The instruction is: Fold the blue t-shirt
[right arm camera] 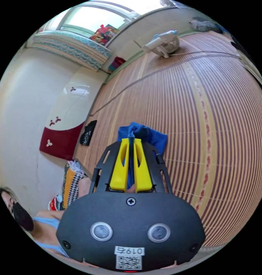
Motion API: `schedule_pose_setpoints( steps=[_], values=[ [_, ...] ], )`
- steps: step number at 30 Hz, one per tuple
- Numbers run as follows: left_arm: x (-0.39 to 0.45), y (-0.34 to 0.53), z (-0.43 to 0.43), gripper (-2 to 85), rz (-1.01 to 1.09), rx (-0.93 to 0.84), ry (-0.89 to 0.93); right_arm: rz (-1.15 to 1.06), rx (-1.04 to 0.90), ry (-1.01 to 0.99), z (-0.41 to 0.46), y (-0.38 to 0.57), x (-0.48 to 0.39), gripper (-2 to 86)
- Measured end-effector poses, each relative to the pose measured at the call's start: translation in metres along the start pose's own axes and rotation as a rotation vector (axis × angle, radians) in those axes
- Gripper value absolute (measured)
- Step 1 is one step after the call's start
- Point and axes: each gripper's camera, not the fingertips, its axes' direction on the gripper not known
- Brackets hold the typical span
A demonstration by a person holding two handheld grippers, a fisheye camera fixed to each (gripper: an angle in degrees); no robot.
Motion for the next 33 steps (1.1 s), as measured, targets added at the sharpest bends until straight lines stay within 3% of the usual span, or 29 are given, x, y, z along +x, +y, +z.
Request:
schedule_pose_setpoints(
  steps=[4, 8, 13, 24, 33],
  values=[
    [0.004, -0.004, -0.001, 1.1, 0.017, -0.008, -0.039, -0.139, 0.052, -0.108, -0.016, -0.018, -0.009, -0.2],
    [0.009, -0.008, 0.000, 1.2, 0.043, -0.013, -0.081, -0.029, 0.003, -0.145, -0.004, -0.026, 0.032, 0.3],
    [0.006, -0.012, 0.001, 1.2, 0.041, -0.011, -0.076, 0.062, 0.021, 0.009, -0.005, -0.024, 0.040, 0.6],
    [0.006, -0.020, 0.002, 1.0, 0.054, -0.012, -0.097, 0.075, -0.055, 0.100, 0.006, -0.059, 0.014, 2.8],
    [0.004, -0.025, 0.004, 1.0, 0.049, -0.013, -0.093, 0.145, -0.039, 0.025, -0.005, -0.047, 0.006, 4.7]
  ],
)
